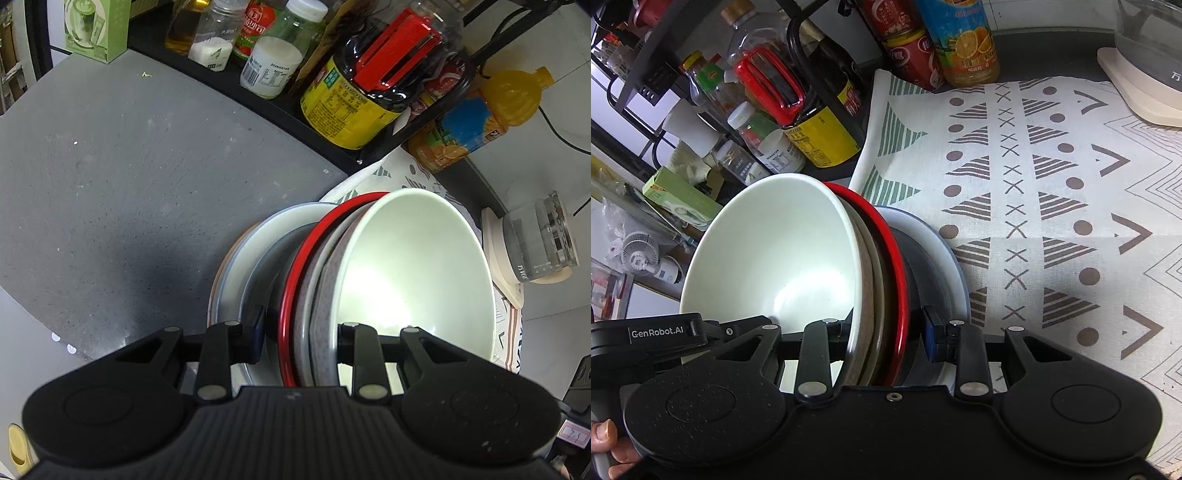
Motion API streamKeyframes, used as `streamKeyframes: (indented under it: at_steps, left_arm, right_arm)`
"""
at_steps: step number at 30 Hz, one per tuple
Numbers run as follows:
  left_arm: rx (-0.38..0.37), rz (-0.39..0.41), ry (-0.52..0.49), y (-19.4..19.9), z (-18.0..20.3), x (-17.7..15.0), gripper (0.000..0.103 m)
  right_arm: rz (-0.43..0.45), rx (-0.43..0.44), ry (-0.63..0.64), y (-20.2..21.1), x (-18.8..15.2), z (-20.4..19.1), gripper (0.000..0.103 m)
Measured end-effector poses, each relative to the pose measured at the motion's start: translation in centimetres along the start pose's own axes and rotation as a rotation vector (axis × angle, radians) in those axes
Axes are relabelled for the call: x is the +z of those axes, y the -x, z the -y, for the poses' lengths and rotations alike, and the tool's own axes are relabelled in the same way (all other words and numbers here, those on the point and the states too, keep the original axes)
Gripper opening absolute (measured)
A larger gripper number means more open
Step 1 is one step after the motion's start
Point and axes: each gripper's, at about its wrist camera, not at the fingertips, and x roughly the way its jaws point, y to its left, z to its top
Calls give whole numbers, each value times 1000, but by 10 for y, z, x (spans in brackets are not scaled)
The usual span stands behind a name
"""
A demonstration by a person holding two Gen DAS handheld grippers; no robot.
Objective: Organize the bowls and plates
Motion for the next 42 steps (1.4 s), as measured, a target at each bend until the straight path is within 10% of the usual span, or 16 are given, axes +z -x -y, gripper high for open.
streamKeyframes:
  at_steps: [22, 32, 42]
  left_arm:
    - [-12, 28, -65, 10, 8, 16, 33]
    - [-7, 89, -126, 47, 17, 30, 73]
    - [-29, 135, -202, 71, 41, 34, 86]
  right_arm:
    - [52, -23, -38, 8, 7, 3, 41]
    - [187, -75, -76, 58, 2, 4, 79]
    - [304, -169, -96, 109, -12, 17, 103]
